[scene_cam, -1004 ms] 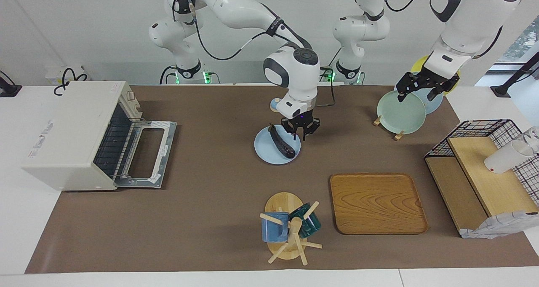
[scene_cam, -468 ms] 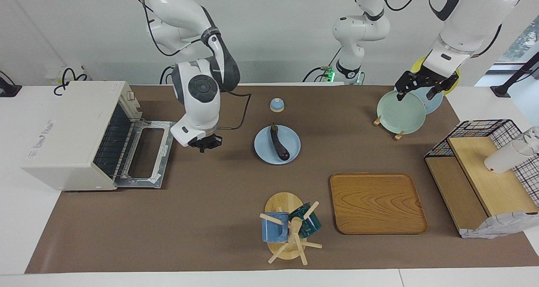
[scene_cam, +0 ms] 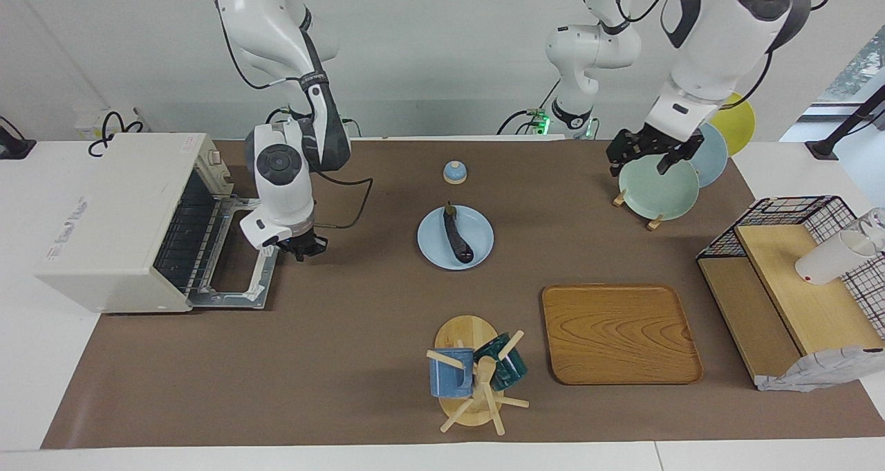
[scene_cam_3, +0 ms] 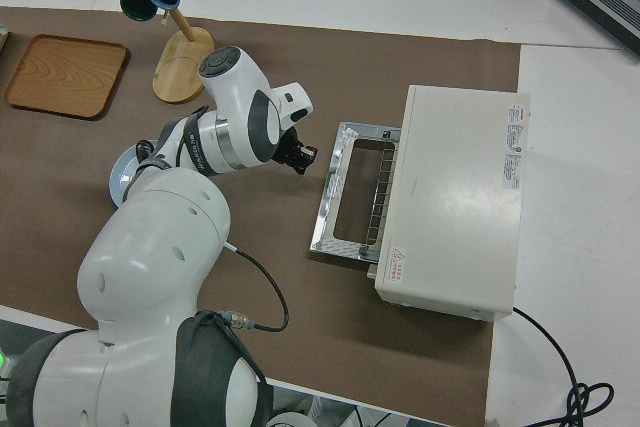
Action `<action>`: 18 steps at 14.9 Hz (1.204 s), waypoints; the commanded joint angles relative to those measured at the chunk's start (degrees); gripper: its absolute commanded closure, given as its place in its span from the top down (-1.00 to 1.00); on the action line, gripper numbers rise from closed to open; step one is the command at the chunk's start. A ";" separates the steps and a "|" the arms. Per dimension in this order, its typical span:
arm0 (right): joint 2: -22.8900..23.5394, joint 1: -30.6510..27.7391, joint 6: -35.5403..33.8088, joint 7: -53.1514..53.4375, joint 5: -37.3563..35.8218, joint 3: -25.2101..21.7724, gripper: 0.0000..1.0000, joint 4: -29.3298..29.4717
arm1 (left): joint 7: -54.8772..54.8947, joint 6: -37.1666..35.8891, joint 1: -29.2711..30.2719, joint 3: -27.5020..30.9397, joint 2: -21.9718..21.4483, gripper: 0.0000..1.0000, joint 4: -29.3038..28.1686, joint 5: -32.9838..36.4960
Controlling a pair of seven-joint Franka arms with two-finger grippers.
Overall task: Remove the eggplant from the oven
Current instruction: 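Release the plate with the right gripper while the left gripper reaches the eggplant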
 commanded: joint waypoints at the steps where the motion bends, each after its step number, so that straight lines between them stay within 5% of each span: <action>1: -2.95 -2.90 4.45 -2.42 -2.51 0.95 -1.00 -5.36 | -5.71 6.42 -5.78 0.61 2.95 1.00 -3.03 -2.13; 5: -2.77 -5.02 5.17 -5.41 -3.74 0.95 -1.00 -6.25 | -15.55 18.26 -14.05 0.70 12.88 1.00 -2.94 -2.13; 10: -2.69 -5.63 5.44 -7.33 -4.97 0.95 -1.00 -6.17 | -20.49 27.35 -19.16 0.70 20.36 1.00 -2.95 -2.22; 18: -3.65 -11.60 -4.31 -22.44 -8.58 1.12 -1.00 3.85 | -25.32 31.12 -24.96 0.70 21.25 1.00 -7.15 -2.22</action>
